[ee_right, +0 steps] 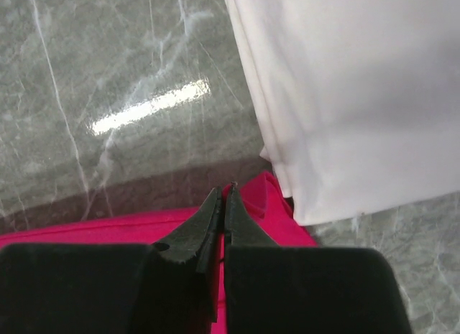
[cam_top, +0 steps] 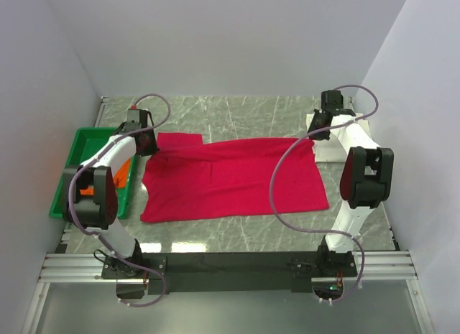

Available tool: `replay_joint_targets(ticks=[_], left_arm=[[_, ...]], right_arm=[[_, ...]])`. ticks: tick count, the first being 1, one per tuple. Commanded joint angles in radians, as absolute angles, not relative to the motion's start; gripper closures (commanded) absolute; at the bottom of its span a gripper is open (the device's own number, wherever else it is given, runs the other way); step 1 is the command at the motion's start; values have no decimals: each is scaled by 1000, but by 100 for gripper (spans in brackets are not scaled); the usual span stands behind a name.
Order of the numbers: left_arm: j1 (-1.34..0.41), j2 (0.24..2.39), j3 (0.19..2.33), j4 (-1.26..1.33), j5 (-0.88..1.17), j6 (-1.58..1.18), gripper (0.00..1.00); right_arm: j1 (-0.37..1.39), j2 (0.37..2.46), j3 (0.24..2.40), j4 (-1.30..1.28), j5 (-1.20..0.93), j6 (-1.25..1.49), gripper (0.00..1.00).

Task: Fold and stack the t-shirts
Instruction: Fold the tshirt

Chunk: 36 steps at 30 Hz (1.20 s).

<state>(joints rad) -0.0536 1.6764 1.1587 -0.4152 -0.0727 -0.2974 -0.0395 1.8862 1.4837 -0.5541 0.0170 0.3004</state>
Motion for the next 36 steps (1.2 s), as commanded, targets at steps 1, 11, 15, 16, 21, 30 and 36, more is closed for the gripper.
replay_joint_targets(ticks=[1,11,15,16,21,30,36], left_arm=[[-48,1595,1135,-400,-89,-290,99],[-48,1539,1086,-411,-94,-302,99],[-46,1513,1054,-420,-103,-305,99],[-48,1500,1049,-423,-103,-308,99],[-46,1454,996,-419,-107,-313,99],[-48,1442,931,-437,-94,-347,99],[-46,1414,888,-439,-118,-377,99]], right_arm=[[-49,1795,1460,-534,48,327,100],[-51,1704,1350,-512,84,342,100],[-54,1672,1295,-494,84,353,100],[-55,1661,1278,-488,86,356,100],[-57,1628,1244,-477,86,359,100],[-60,1612,1175,-451,94,365,100],[-66,1611,1135,-439,90,376,100]])
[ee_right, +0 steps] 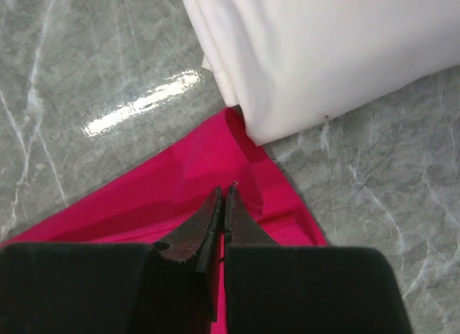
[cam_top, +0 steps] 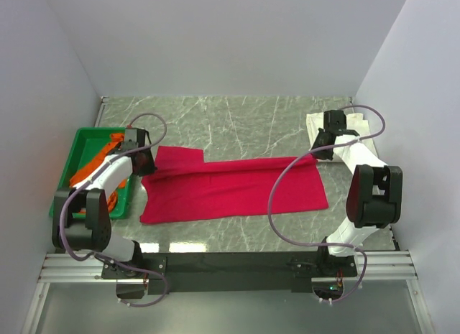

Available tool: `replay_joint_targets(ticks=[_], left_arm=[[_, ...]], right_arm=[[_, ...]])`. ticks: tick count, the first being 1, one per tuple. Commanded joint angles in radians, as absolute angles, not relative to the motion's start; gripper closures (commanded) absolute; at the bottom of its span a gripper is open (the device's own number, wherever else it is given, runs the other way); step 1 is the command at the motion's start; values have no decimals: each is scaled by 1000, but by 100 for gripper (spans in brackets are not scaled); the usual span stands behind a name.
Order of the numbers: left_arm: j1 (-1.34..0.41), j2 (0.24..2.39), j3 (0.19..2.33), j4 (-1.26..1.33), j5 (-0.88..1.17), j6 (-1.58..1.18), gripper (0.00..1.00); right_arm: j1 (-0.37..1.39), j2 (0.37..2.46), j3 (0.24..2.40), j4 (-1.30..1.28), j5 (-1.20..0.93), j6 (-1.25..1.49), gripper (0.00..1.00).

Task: Fold and stack the t-shirts
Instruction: Fold the tshirt

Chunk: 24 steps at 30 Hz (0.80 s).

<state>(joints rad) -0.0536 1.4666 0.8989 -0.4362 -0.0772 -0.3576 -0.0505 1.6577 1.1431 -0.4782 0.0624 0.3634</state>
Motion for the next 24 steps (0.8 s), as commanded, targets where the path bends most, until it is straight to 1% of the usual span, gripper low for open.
replay_joint_targets(ticks=[1,13,22,24], left_arm=[[-46,1413,884,-442,-124,-382,99],[-46,1463,848,-449,-100,-448,99],[-46,1500,839,-477,-126,-525,99],[-46,1514,841,-477,-115,-534,98]], right_arm=[[-67,1609,1131,-440,98,377,100],[-80,1631,1060,-407,117,390,100],[-83,1686,1055,-405,118,408,100],[-83,1701,1055,-399,118,414,100]])
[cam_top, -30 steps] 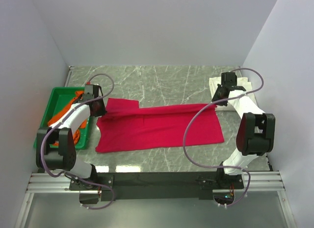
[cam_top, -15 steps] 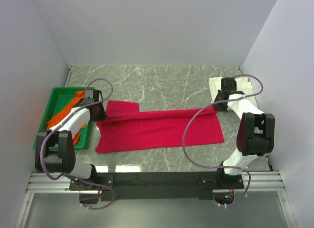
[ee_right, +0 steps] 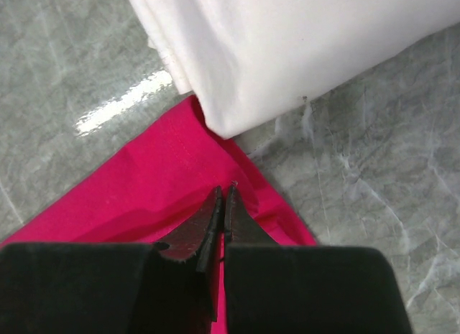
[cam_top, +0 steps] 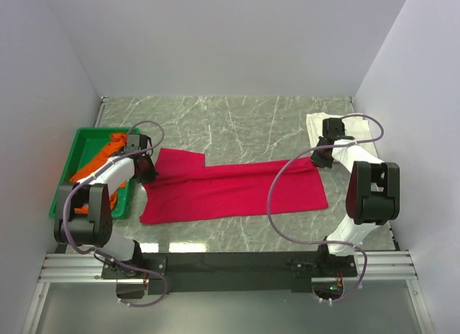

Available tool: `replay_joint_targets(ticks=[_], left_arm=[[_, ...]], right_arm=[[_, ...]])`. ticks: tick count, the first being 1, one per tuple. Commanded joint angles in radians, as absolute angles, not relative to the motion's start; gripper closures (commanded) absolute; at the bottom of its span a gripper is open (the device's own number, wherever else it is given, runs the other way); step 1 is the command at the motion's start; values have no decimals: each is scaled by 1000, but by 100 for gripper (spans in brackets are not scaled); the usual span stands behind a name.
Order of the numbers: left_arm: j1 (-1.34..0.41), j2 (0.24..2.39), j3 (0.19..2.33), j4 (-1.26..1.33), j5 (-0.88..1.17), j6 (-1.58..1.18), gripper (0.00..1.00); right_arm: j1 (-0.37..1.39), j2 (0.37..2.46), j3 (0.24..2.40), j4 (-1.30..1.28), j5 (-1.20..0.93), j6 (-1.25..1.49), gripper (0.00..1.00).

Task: Fold and stack the t-shirts
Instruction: Fold the tshirt

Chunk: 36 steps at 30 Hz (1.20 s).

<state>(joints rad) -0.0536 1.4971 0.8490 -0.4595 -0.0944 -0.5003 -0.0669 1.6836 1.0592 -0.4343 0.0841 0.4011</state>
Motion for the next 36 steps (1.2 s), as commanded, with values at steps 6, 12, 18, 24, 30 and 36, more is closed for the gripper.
replay_joint_targets(ticks=[6,12,18,24,30,36], left_arm=[[-46,1482,833,-462,-58,-548,77],[-49,1324,836,-442,-66,-543,42],[-49,1235,903,-417,-35,-506,19],[-49,1380,1018,-380,-8,-463,19],[-49,1604,1149,-362,8,-425,29],[-49,1775,1249,-362,5,-402,34]], right_arm=[[-80,1704,1054,-403,104,423,72],[-69,1597,1075,-420,83,456,50],[-5,1537,1114,-400,34,448,39],[170,1581,1155,-296,-139,403,38],[291,1718,1248,-203,-306,446,41],[399,1897,1379,-108,-420,525,43]])
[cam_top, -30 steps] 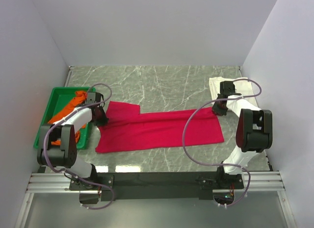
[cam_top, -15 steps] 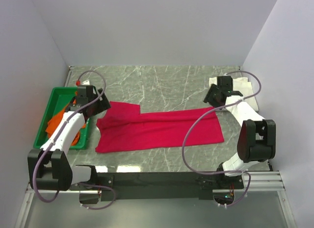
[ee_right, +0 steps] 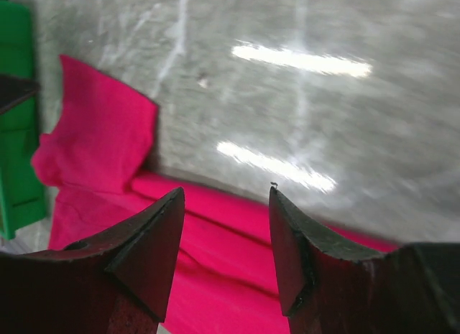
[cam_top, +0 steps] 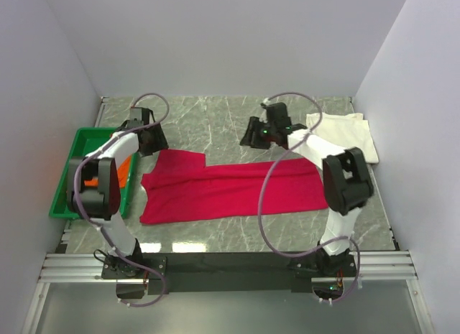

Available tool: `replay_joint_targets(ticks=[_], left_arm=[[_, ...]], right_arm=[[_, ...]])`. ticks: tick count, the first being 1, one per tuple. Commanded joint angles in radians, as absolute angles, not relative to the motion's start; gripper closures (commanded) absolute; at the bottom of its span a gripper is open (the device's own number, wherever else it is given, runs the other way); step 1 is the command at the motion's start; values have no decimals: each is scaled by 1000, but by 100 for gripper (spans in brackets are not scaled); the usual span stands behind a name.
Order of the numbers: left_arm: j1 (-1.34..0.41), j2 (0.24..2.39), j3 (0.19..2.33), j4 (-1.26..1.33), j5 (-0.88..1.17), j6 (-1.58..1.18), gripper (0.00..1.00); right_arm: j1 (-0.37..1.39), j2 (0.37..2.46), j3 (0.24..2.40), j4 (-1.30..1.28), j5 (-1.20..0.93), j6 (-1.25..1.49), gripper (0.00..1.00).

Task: Fold and stack the t-shirts
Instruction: Fold the tshirt

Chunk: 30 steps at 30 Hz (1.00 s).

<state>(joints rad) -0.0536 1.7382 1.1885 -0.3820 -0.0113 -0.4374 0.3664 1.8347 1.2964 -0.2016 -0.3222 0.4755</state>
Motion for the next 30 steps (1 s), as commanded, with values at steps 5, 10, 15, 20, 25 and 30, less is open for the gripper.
replay_joint_targets(ticks=[5,10,15,20,25,30], left_arm=[[-49,1839,1269,-354,3,-388,33],[-51,1897,1279,-360,9,-379,32],[-54,1927,1266,-356,11,-382,34],[-61,1962,1253,-359,11,-388,44],[-83,1990,1258,-374,12,-393,51],[-97,2003,1253,-380,12,-390,61]], right_arm=[[456,2040,1486,-78,-485,589,43],[515,2184,1594,-67,-509,635,43],[552,2276,1670,-80,-515,646,43],[575,2350,1721,-97,-526,650,44],[591,2399,1766,-106,-528,663,46],[607,2428,1786,-103,-529,657,51]])
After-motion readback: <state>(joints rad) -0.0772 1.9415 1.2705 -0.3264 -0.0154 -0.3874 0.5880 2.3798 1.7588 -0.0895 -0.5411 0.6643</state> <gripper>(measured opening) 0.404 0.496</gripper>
